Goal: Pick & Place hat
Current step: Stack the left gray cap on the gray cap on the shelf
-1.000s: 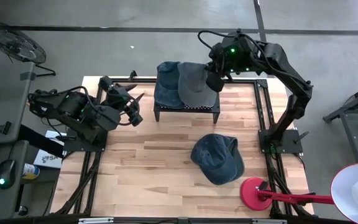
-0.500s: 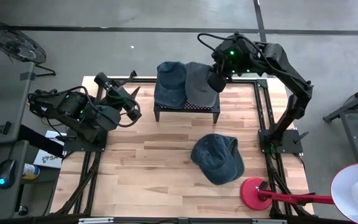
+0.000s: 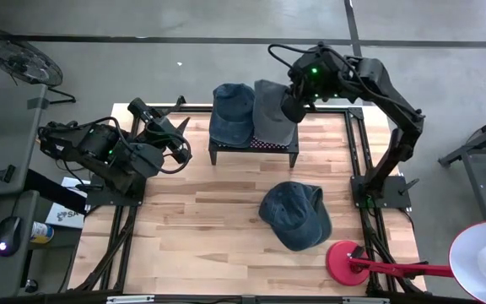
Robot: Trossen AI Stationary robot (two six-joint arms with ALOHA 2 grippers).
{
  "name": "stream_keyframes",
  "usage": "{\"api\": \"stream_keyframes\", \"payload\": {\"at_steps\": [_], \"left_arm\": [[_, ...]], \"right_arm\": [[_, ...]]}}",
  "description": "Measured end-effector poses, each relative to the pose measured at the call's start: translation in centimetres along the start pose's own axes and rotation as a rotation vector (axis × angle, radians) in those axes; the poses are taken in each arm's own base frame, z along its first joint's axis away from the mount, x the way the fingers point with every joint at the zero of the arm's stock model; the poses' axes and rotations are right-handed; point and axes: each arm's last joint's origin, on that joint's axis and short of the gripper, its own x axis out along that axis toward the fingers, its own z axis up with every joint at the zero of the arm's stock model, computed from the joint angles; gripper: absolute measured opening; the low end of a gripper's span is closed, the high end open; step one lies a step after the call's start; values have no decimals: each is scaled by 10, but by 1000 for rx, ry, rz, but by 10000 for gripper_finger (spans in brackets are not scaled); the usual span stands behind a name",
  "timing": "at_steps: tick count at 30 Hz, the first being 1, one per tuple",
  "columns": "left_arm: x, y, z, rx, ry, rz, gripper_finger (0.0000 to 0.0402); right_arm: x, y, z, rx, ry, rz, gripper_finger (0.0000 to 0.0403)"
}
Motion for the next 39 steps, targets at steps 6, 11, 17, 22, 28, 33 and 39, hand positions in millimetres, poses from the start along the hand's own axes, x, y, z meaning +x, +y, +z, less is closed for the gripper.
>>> {"api": "stream_keyframes", "payload": {"at_steps": [6, 11, 17, 22, 28, 33, 39], "left_arm": [[0, 0, 0, 0, 0, 0, 177], [0, 0, 0, 0, 0, 1, 177], [0, 0, 2, -25, -7, 1, 177], [0, 0, 2, -25, -7, 1, 177], [0, 0, 2, -27, -9, 12, 177], [0, 0, 2, -30, -10, 19, 177], [0, 0, 3, -37, -12, 25, 177]], "right_arm": [[5, 2, 0, -14, 16, 16, 37], [6, 1, 0, -17, 24, 13, 37], [8, -6, 0, -7, 29, -10, 37], [13, -10, 1, -16, 38, -22, 37], [27, -13, 3, -37, 67, -21, 37], [45, -18, 5, -55, 102, -38, 37], [65, -28, 10, -68, 106, -74, 37]]}}
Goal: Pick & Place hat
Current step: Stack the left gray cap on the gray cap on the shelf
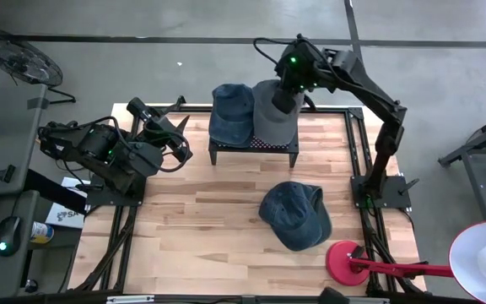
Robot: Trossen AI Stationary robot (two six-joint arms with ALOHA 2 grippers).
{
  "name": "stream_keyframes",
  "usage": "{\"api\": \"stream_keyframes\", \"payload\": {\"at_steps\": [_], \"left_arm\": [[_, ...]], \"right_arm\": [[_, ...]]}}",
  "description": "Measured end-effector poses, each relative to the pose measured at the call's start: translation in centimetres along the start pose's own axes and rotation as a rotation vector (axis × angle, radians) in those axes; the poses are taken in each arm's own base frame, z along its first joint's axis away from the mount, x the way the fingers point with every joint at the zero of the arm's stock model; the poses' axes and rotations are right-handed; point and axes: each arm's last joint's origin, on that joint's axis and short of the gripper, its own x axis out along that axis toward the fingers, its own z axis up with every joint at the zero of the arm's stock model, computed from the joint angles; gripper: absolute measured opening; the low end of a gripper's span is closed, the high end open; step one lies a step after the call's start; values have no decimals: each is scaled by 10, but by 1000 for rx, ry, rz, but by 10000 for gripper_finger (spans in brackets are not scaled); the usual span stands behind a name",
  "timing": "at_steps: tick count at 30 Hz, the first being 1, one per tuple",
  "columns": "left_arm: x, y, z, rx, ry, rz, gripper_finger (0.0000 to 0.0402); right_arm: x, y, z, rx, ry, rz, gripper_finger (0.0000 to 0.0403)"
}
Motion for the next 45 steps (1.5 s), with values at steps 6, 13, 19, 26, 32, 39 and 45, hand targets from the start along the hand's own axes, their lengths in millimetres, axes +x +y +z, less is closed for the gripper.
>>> {"api": "stream_keyframes", "payload": {"at_steps": [6, 13, 19, 26, 32, 39, 45], "left_arm": [[0, 0, 1, -11, -3, 2, 177], [0, 0, 1, -11, -3, 2, 177], [0, 0, 1, -11, -3, 3, 177], [0, 1, 1, -10, -5, 24, 177], [0, 1, 1, -11, -6, 25, 177], [0, 1, 1, -11, -6, 25, 177], [0, 1, 1, -11, -5, 25, 177]], "right_arm": [[19, -11, 6, -2, -14, -5, 37], [47, -16, 7, -6, 42, 8, 37], [72, -17, 7, 18, 94, 6, 37], [103, -14, 6, 16, 156, 37, 37], [126, -9, 4, 13, 201, 88, 37], [128, -8, 4, 40, 199, 91, 88], [107, -11, 7, 56, 155, 83, 155]]}}
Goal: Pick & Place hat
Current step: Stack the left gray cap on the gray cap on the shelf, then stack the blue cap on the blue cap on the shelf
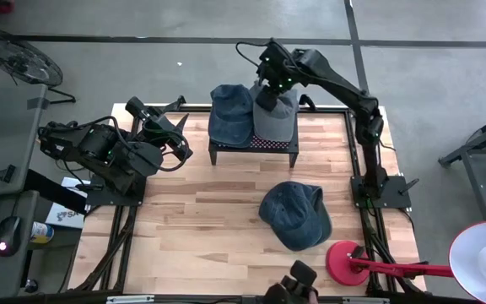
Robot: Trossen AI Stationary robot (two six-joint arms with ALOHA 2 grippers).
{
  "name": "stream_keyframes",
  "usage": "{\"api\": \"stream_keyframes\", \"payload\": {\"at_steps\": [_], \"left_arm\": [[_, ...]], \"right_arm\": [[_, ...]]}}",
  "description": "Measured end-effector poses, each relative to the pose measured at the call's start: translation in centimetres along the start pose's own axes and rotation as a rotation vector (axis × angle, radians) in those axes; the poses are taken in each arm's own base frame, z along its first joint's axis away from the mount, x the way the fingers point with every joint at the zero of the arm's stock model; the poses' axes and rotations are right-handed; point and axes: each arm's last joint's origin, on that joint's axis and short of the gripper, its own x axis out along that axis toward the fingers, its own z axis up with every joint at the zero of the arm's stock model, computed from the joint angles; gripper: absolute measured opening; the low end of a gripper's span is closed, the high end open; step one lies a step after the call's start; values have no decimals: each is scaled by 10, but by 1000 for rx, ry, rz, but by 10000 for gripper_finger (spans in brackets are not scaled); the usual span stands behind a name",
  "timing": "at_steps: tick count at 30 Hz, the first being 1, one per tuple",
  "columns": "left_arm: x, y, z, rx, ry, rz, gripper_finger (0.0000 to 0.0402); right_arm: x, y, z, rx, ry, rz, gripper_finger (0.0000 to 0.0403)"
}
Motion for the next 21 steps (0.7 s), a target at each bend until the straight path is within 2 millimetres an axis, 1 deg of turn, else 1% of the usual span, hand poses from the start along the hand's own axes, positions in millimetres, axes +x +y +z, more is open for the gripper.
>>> {"api": "stream_keyframes", "payload": {"at_steps": [5, 12, 16, 21], "left_arm": [[0, 0, 0, 0, 0, -3, 177], [0, 0, 0, 0, 1, -8, 177], [0, 0, 0, 0, 2, -16, 177], [1, -3, -1, -21, 22, -133, 177]], "right_arm": [[-27, -3, -2, 37, -58, -7, 176], [-73, -5, -12, 122, -137, 23, 180], [-102, 1, -25, 152, -145, 80, 181], [-134, 17, -43, 189, -126, 122, 181]]}}
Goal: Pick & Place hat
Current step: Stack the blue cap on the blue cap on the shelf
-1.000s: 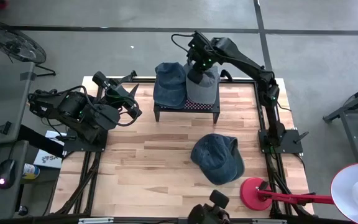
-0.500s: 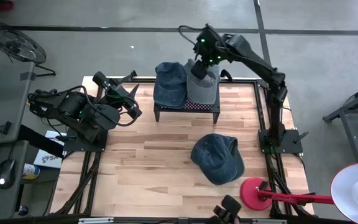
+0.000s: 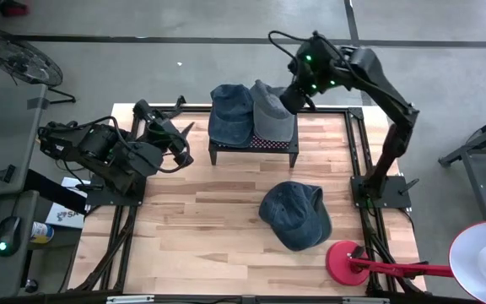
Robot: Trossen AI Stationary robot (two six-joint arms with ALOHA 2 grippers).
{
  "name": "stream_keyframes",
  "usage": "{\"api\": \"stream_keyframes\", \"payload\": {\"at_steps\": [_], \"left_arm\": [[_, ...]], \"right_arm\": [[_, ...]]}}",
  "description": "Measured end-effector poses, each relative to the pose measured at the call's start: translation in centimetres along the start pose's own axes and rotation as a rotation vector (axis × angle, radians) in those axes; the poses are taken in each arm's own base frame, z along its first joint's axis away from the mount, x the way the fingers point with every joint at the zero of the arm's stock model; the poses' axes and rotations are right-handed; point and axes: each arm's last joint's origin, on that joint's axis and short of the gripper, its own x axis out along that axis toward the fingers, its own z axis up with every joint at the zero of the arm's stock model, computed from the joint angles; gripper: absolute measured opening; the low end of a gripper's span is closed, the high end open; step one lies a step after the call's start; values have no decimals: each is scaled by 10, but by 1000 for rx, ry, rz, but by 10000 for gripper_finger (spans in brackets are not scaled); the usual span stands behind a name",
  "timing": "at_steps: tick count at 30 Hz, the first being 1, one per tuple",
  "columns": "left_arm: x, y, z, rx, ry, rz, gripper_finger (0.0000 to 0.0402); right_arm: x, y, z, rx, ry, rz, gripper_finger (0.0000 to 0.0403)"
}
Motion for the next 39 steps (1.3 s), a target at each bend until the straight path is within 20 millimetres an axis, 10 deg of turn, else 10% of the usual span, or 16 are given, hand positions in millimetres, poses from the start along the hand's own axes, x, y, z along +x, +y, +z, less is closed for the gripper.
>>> {"api": "stream_keyframes", "payload": {"at_steps": [12, 20, 39], "left_arm": [[49, -20, -25, -75, 224, -410, 177], [94, -70, -50, -249, 157, -731, 177], [176, -198, -100, -330, 231, -845, 177]], "right_arm": [[-41, 52, -37, 21, -9, -69, 181], [-49, 71, -46, -9, -60, -104, 181], [-53, 82, -52, -150, -54, -75, 181]]}}
